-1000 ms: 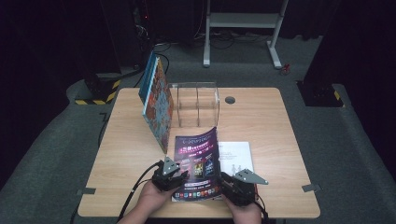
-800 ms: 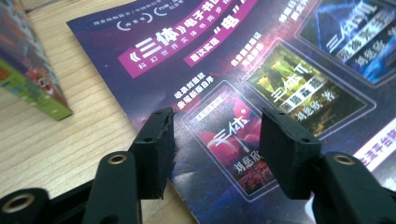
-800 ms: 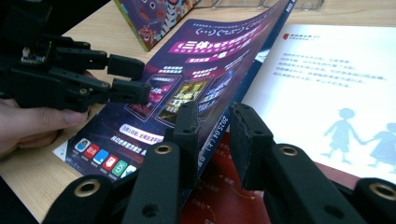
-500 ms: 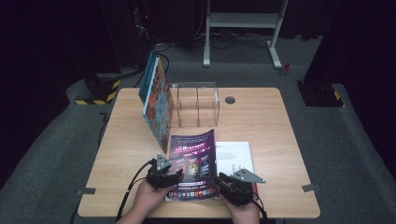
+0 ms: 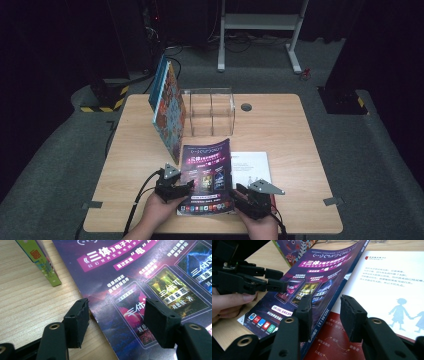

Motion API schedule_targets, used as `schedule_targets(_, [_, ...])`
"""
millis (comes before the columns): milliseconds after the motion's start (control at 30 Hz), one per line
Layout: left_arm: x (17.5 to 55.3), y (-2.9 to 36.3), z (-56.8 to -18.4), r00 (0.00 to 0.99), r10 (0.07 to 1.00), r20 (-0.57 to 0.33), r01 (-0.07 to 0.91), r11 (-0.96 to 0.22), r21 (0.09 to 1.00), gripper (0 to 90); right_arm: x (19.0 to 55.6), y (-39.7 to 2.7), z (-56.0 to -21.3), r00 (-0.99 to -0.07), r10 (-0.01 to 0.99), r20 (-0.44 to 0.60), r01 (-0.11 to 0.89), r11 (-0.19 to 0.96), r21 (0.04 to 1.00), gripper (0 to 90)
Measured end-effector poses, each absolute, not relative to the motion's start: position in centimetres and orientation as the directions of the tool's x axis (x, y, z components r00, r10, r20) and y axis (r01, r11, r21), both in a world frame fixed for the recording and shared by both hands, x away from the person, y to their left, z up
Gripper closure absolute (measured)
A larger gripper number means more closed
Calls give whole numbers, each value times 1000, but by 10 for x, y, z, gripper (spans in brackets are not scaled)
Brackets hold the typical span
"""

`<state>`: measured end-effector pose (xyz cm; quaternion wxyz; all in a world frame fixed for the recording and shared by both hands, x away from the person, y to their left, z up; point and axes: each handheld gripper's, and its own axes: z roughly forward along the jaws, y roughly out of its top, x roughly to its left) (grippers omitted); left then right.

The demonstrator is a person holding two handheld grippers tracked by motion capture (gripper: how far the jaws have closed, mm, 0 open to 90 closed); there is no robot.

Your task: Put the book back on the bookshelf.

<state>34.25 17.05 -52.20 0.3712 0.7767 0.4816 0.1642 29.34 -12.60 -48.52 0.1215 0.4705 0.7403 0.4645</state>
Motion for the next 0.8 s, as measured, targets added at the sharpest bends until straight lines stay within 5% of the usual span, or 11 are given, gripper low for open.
schedule_targets(800, [336,152,-521,638,769,36,479,-433,763,403,309,-129,-485,-486,830,273,615,103,781,497])
